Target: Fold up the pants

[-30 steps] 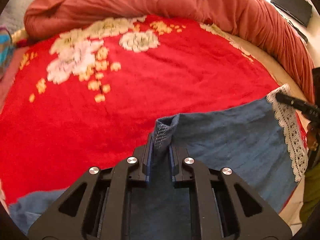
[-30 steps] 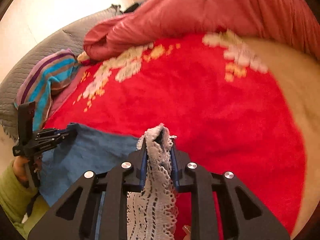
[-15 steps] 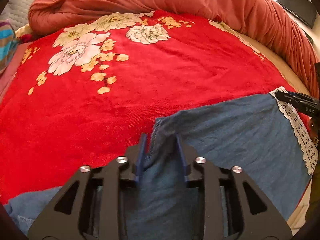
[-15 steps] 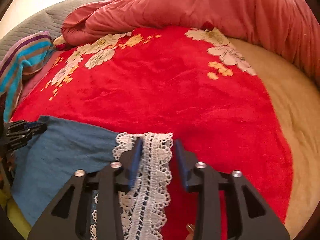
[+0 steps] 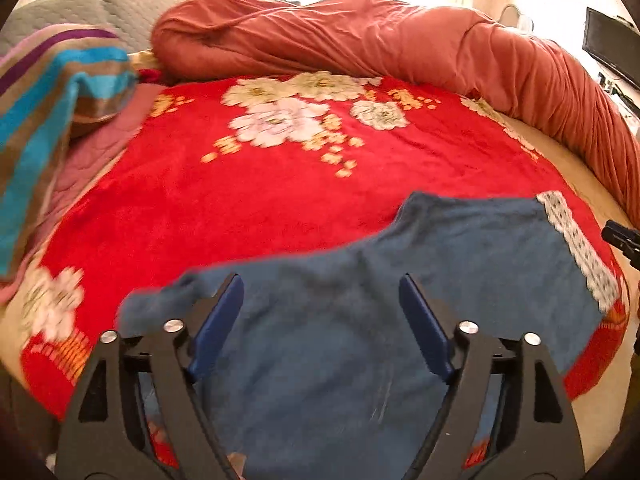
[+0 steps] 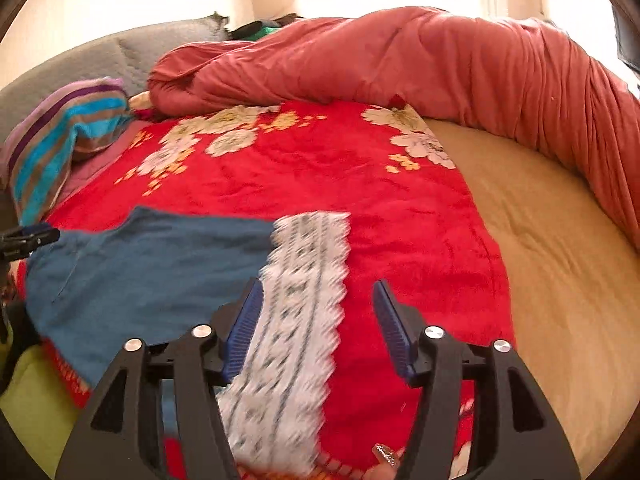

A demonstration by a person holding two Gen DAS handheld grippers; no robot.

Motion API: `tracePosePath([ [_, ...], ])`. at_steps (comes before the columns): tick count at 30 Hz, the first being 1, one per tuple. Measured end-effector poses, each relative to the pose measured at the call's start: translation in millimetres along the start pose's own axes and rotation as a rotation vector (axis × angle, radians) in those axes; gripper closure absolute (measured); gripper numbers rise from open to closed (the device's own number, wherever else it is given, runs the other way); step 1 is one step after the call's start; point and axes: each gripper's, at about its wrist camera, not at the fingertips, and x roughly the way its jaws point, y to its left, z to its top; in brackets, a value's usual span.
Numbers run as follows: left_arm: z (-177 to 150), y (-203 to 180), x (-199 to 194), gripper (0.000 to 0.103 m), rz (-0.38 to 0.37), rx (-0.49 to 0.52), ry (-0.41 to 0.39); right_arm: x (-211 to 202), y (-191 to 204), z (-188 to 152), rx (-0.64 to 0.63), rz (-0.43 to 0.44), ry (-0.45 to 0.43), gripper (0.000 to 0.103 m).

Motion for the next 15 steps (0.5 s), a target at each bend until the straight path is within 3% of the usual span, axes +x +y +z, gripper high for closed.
tracePosePath([
  [5,-25.2,0.0,-16.3,0.025,0.017,0.003,0.03,-5.0,35.3,-13.2,-0.101,0.013,0.019,0.035],
  [10,-34.7,-33.5,-11.6,0.018,0.031,0.103,0.055,9.6,78.3,-22.1,-0.154,0.119,0.06,0.034],
  [15,-50.6,-52.0,11.7,0.014,0.183,0.251,0.094,19.3,112.5,-31.6,-0.228,0.157,0.107,0.034],
])
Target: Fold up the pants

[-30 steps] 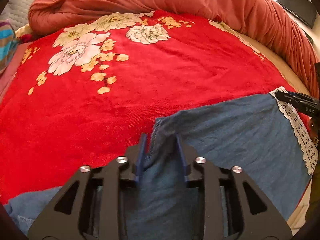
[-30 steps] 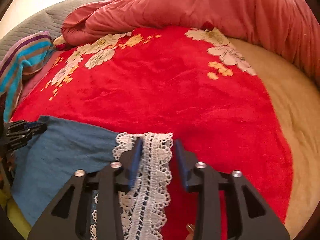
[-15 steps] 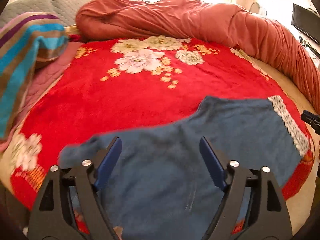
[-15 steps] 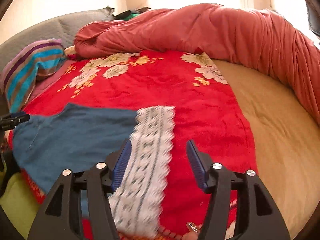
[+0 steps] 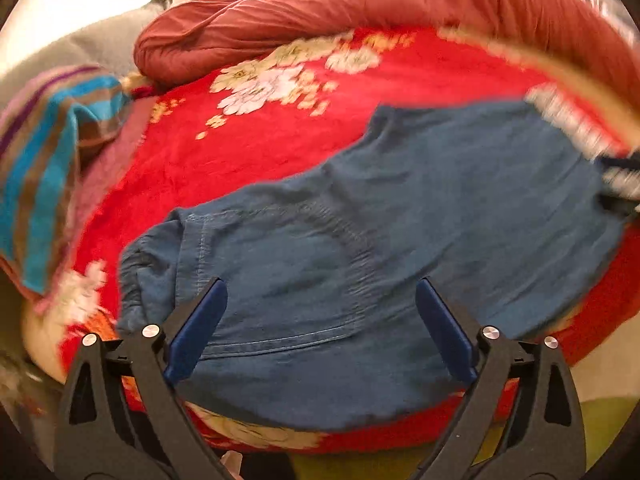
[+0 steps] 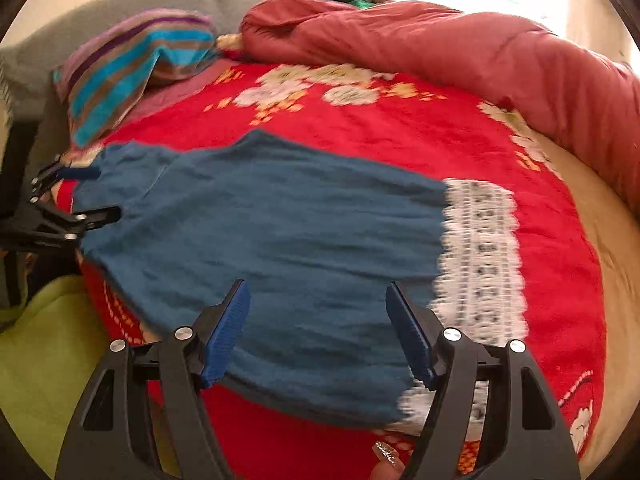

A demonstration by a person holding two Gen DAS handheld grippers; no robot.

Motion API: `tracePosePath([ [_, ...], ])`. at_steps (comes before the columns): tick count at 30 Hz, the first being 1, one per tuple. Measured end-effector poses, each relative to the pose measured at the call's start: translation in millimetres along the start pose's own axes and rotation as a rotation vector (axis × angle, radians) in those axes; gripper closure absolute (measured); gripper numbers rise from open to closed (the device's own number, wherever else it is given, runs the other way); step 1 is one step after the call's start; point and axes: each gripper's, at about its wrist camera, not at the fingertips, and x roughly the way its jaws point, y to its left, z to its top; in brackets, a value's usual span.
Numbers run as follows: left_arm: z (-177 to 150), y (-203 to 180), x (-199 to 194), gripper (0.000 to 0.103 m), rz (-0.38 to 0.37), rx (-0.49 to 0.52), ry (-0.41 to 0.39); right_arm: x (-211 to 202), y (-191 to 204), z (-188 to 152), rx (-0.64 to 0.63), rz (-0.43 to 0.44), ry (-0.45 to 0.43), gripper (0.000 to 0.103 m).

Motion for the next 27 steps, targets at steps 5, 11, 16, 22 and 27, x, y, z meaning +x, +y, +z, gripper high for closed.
tracePosePath([
  [5,-17.6,50.0,24.6,0.009,-0.06,-0.175,0.052,11.0,-14.5,-11.0,0.029,-0.108,0.121,0.035],
  [11,-20.0,54.3,23.1,0.009,-0.061,-0.173,0.042,-2.4,-38.9,-26.7,0.107,-0.14,0.123,0.036],
  [16,-21.0,52.3,21.3,0.009,-0.076,-0.187,0.033,-1.3,-40.4,-30.8,0.109,-0.14,0.111,0.036],
  [22,-16.3,52.2,3.3,0.009,-0.07,-0.213,0.003,-13.4,-42.2,-28.2,0.118,-0.115,0.077,0.035],
  [27,-4.7,44.4,-25.5,0.009,-0.126,-0.205,-0.052,-31.7,-37.3,-19.0,0.119,-0.059,-0.004,0.033],
])
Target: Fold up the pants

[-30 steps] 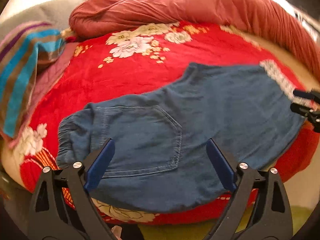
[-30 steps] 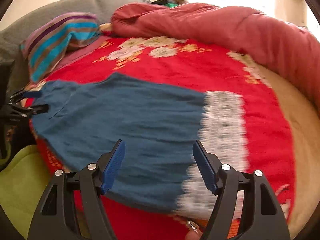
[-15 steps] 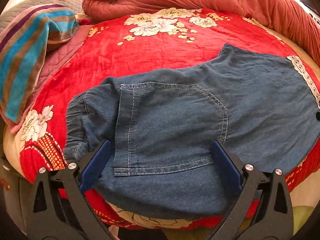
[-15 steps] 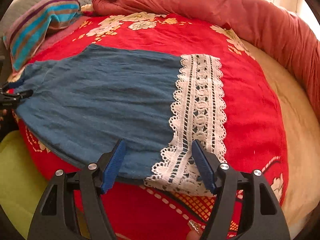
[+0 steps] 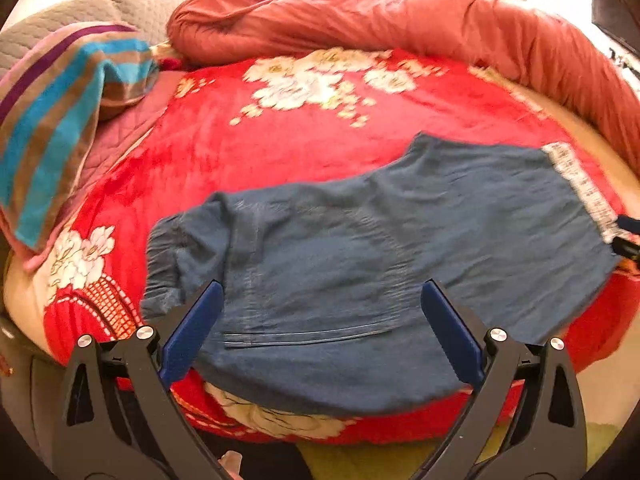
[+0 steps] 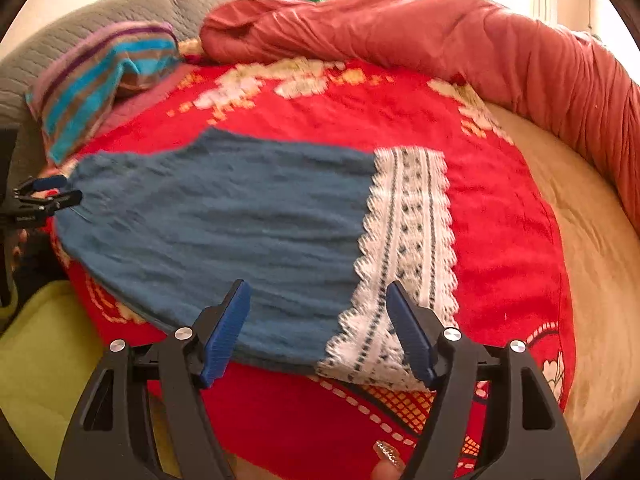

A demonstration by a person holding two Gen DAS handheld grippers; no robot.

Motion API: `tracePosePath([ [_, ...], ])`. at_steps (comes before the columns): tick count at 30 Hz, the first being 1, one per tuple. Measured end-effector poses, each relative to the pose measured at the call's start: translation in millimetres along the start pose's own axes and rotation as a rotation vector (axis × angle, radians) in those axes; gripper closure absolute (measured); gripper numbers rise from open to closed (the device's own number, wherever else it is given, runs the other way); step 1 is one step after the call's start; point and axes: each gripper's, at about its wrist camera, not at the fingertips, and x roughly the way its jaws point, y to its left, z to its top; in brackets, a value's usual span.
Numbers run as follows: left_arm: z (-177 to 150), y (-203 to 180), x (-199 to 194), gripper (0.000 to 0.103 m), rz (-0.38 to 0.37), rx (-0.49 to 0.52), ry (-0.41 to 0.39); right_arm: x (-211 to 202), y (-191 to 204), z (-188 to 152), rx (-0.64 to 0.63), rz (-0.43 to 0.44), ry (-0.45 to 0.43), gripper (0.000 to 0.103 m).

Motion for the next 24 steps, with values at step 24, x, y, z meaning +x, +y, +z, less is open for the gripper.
tracePosePath([
  [24,-29.5,-56.7,43.6,0.009,-0.03,0.152,0.156,32.7,30.4,-11.1,-0.012,0.095,0.083,0.025],
])
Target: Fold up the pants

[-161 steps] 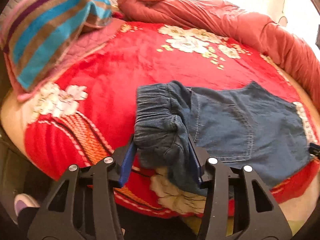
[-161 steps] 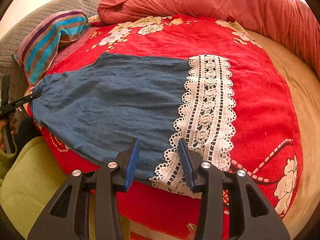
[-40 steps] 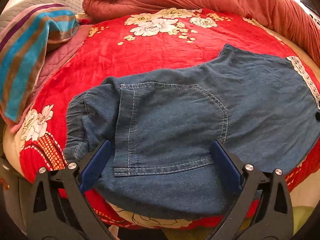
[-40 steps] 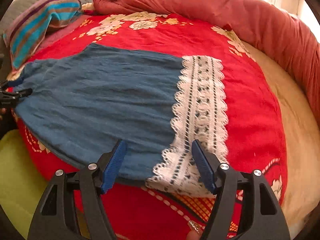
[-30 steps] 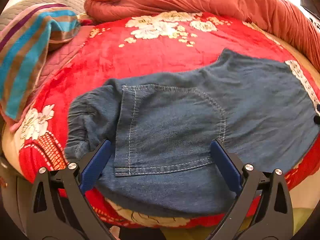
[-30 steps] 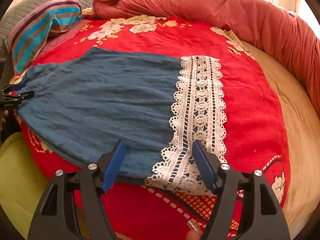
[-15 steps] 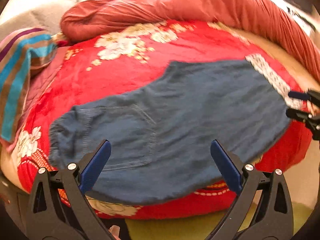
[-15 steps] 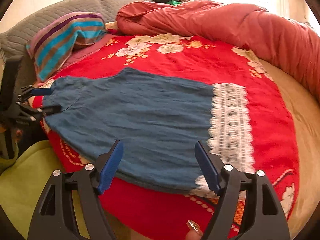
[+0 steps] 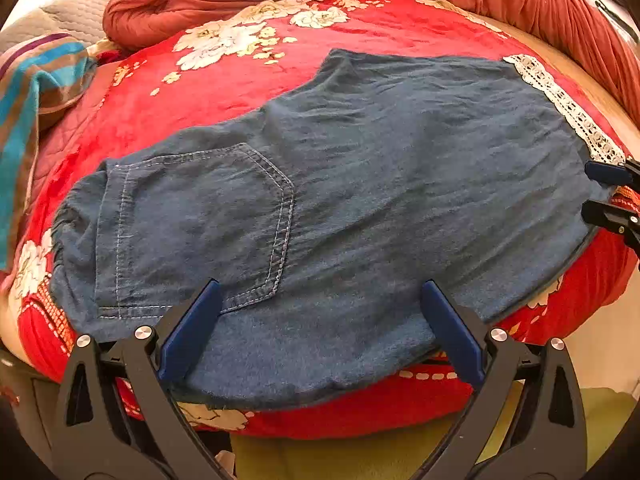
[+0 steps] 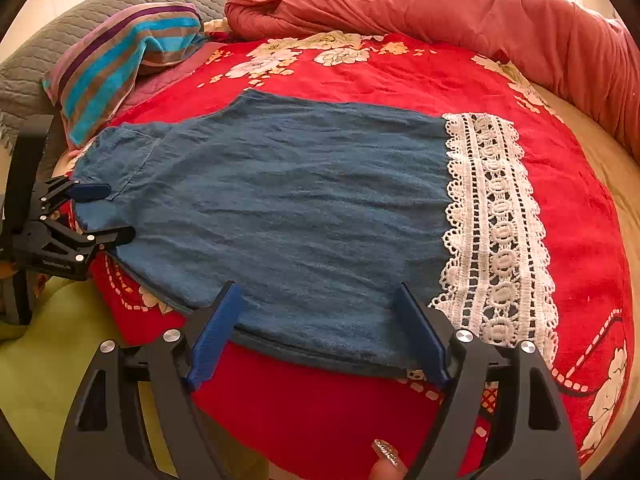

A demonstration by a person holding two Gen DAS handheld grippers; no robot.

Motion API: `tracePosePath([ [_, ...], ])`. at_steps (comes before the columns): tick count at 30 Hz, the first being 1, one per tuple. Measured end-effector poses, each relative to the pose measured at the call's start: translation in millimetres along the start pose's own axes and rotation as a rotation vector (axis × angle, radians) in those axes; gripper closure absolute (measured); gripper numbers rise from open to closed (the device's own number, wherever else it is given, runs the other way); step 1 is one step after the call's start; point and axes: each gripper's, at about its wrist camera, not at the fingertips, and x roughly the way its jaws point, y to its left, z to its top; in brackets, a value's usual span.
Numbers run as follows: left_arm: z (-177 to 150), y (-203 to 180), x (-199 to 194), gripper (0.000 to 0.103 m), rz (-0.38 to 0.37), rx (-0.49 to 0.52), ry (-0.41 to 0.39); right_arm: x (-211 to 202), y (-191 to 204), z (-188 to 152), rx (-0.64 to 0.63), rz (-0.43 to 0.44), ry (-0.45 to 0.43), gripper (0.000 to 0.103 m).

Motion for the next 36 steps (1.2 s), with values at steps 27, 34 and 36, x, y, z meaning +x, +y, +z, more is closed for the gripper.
tracePosePath([
  [27,47.8,-25.4,-63.2,0.009,-0.051,0.008,-0.171,-83.7,-79.2,-6.6,0.214,-0.073,-0.221,0.018],
  [34,84.8,-58.2,-50.7,0.009,-0.077,0.105,-0.182,-78.1,-86.1,-13.9,0.245,-0.062,-0.208,0.018],
  [36,95.9,-69.4,-42.9,0.009,-0.099,0.135,-0.181,-75.4,-89.4,-17.2,0.273,-0.053,-0.206,0.018],
])
